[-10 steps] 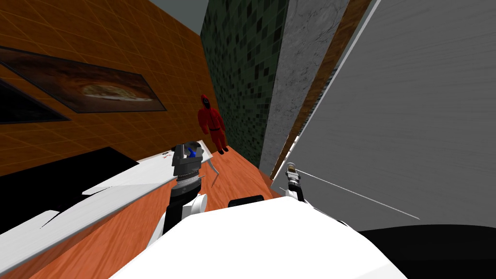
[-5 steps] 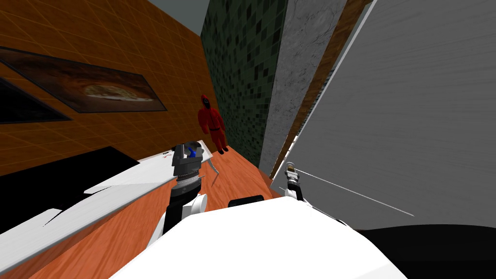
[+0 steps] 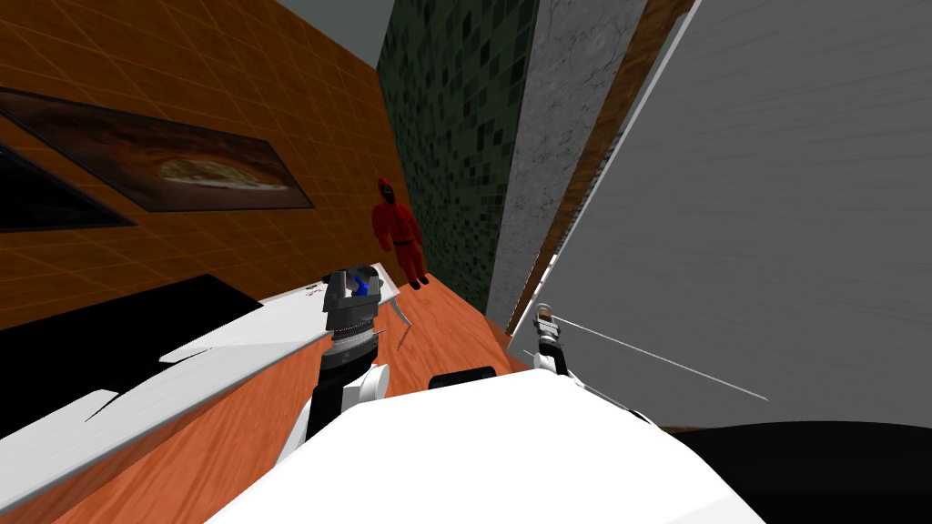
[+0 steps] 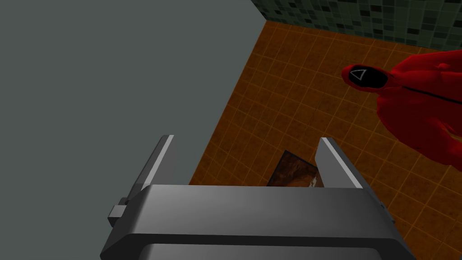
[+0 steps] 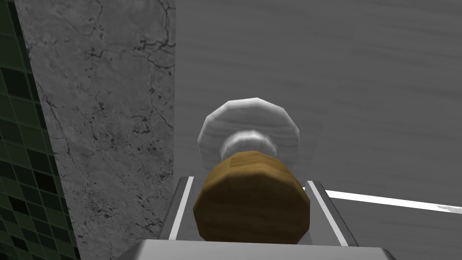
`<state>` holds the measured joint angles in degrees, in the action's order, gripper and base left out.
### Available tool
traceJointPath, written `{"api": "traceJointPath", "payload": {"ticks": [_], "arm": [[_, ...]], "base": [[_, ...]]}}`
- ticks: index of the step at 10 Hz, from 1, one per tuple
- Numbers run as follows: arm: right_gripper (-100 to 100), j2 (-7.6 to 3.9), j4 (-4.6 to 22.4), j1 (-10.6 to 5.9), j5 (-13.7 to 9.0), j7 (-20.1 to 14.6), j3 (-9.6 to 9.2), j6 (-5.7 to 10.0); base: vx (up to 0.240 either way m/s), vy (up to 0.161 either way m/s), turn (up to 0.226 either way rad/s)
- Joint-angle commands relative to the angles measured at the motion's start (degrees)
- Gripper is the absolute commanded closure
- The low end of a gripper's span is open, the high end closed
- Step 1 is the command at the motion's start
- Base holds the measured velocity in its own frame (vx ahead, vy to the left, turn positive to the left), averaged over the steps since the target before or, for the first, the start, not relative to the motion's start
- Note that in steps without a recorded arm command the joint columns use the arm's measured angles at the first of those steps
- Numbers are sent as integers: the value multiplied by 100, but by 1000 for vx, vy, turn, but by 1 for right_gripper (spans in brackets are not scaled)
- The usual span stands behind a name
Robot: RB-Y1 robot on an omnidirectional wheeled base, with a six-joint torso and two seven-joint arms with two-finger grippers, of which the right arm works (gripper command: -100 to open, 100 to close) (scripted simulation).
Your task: Pull the door open
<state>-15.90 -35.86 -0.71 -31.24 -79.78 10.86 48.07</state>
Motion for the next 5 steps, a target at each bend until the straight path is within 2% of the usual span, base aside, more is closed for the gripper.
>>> {"api": "traceJointPath", "payload": {"ticks": [1, 3, 4, 5], "arm": [[100, 7, -7, -11, -3, -181, -3, -2], [100, 15, -20, -25, -2, -407, -13, -13], [100, 11, -24, -19, 2, -326, -13, -20], [100, 19, -45, -10, 8, -355, -16, -30]], "base": [[-19, 2, -3], [-19, -1, -4], [0, 0, 0], [-143, -5, 157]]}}
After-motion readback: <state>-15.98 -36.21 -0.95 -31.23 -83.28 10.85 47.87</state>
